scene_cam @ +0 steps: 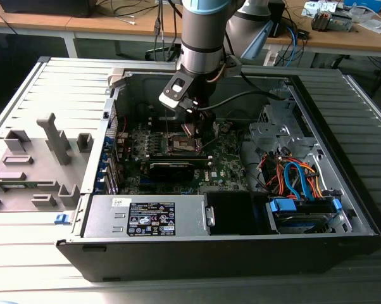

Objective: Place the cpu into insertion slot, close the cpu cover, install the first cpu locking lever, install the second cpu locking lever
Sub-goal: 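Place the cpu into insertion slot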

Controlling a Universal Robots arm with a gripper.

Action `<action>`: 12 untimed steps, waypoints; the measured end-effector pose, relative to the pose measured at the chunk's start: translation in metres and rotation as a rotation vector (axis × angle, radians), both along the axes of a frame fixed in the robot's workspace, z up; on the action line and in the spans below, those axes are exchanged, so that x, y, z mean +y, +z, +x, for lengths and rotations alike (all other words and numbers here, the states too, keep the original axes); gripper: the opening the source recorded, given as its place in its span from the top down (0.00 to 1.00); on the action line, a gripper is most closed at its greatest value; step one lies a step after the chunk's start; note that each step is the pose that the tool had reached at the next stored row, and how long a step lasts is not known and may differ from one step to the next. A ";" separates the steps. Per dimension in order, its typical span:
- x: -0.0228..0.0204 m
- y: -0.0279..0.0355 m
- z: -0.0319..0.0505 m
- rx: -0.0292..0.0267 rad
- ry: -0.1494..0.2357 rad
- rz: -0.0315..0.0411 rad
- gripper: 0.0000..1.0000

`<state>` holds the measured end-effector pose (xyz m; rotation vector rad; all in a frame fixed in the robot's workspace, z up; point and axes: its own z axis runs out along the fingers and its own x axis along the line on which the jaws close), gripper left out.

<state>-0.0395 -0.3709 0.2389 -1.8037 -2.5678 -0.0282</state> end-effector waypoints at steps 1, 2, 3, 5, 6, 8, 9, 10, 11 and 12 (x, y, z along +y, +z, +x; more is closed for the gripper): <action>0.0000 0.0000 0.0000 0.0000 -0.002 0.0000 0.45; 0.0000 0.0000 0.0000 0.0000 -0.004 0.0000 0.45; 0.0000 0.0000 0.0000 0.0000 -0.008 0.0000 0.45; 0.0000 0.0000 0.0000 0.0000 -0.013 0.0000 0.45; 0.0000 0.0000 0.0000 0.0000 -0.015 0.0000 0.45; 0.0000 0.0000 0.0000 0.0000 -0.020 0.0000 0.45; 0.0000 0.0000 0.0000 0.0000 -0.022 0.0000 0.45; 0.0000 0.0000 0.0000 0.0000 -0.024 0.0000 0.45; 0.0000 0.0000 0.0000 0.0000 -0.026 0.0000 0.45; 0.0000 0.0000 0.0000 0.0000 -0.029 0.0000 0.45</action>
